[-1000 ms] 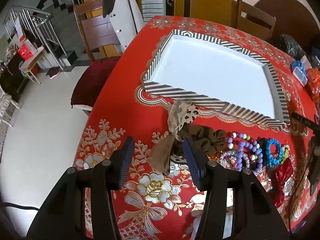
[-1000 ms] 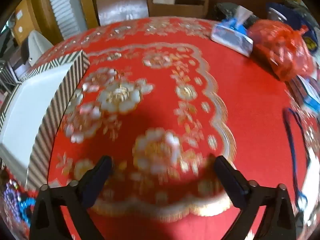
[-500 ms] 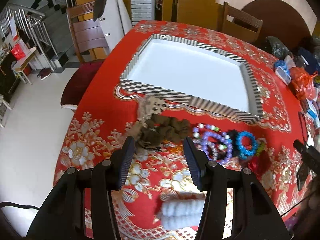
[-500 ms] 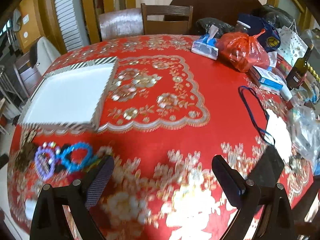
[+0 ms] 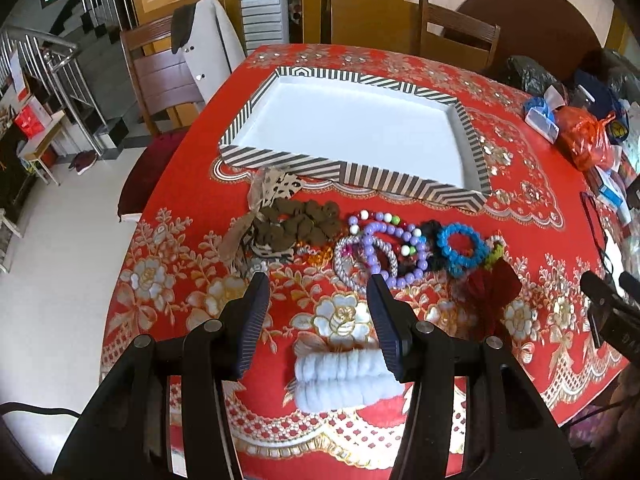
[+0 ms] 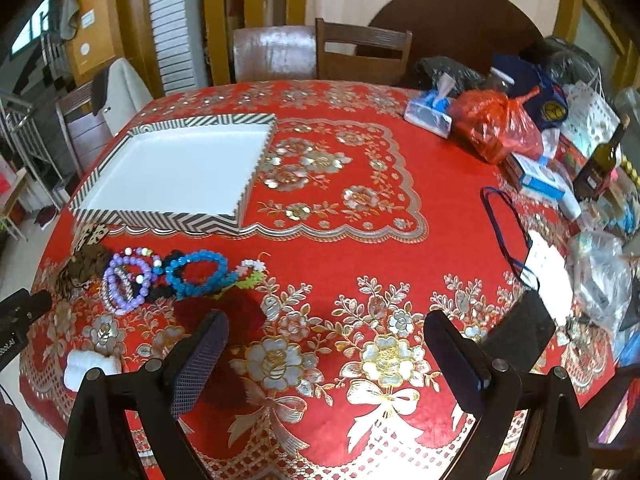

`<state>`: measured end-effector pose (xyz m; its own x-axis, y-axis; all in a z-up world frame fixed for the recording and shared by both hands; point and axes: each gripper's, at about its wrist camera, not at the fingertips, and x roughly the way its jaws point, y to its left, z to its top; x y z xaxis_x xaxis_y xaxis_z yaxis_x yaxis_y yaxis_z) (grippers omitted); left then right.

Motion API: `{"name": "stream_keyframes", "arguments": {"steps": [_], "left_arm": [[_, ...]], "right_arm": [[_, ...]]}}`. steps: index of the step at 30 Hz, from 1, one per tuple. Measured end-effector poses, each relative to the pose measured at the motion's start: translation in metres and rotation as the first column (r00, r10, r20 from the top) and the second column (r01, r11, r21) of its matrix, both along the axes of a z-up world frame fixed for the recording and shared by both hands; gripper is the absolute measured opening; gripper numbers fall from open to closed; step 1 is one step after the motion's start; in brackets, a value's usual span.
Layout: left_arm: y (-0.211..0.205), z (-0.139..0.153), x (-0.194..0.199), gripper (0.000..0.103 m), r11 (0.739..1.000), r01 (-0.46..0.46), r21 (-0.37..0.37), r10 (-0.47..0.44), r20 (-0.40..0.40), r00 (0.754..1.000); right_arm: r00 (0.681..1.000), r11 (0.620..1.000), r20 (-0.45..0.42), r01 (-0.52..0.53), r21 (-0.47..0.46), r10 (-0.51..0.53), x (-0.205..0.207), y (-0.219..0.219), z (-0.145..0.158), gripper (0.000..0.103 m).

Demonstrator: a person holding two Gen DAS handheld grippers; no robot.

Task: Organize jewelry
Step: 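Move left gripper to white scrunchie while right gripper moves to red bow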

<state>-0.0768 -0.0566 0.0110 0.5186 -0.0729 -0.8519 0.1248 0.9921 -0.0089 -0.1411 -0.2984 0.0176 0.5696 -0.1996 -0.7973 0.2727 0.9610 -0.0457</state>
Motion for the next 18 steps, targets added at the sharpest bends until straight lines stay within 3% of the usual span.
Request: {"name": "stream_keyframes", "arguments": {"steps": [18], "left_arm": [[0.018, -0.001, -0.014, 0.05, 0.999, -0.036, 0.001, 0.036, 0.005, 0.999]], "right_arm": [[0.998, 0.997, -0.016, -0.069, -0.033, 0.068, 0.004, 0.03, 0.004, 0.097]]}}
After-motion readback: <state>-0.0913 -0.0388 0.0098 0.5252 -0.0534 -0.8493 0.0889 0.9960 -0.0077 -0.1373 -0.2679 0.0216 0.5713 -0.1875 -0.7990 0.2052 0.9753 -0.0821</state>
